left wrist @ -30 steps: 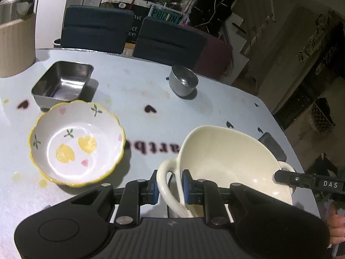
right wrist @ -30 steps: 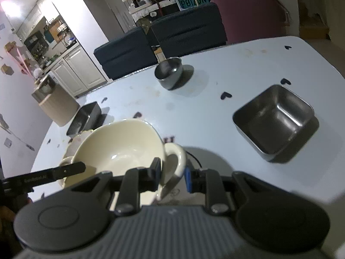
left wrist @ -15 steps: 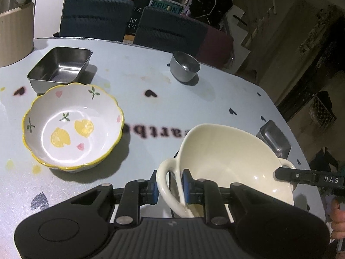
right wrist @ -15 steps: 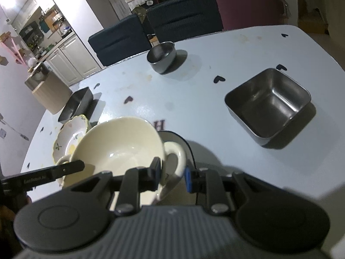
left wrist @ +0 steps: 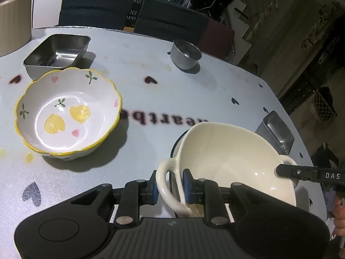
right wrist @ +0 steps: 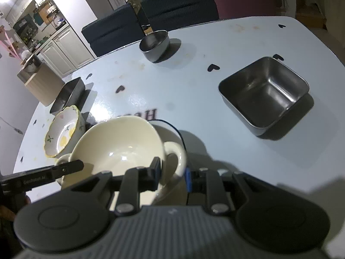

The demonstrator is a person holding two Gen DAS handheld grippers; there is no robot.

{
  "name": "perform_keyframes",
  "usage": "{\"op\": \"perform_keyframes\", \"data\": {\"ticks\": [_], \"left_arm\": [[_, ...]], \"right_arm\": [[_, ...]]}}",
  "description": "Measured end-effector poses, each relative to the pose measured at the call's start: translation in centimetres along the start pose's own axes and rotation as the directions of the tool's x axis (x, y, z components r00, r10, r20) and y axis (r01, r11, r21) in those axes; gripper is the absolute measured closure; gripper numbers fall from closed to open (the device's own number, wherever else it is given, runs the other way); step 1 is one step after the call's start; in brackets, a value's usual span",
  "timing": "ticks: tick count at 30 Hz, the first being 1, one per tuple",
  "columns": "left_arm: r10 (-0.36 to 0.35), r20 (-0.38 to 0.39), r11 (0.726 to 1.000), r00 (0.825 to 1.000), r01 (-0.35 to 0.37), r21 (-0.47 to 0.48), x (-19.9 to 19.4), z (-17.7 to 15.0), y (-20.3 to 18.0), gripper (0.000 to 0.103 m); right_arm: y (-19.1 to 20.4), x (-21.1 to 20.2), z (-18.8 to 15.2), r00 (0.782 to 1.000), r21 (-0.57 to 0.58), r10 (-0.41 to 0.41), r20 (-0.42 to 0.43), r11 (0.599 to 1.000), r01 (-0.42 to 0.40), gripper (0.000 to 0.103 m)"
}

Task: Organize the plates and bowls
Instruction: 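Carry the cream bowl with both grippers over the dark-rimmed plate, then lower the cream bowl onto the dark-rimmed plate and open both grippers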

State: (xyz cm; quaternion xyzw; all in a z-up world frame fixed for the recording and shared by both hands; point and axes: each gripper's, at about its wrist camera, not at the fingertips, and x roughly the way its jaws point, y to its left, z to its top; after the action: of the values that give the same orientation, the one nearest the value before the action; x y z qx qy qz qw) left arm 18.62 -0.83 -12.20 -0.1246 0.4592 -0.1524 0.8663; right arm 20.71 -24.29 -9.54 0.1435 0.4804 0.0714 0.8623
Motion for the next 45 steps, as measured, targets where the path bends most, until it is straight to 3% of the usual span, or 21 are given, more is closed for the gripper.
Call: {"op": "perform_keyframes", "data": {"ticks": [45], "left_arm": [[0.010, -0.024, 0.999, 1.000, -0.009, 0.047, 0.4, -0.2, -0.4, 0.078]], "right_arm": [[0.6, 1.3, 0.3, 0.998, -0.030, -0.048, -0.045, 0.998, 0.046, 0.073]]}}
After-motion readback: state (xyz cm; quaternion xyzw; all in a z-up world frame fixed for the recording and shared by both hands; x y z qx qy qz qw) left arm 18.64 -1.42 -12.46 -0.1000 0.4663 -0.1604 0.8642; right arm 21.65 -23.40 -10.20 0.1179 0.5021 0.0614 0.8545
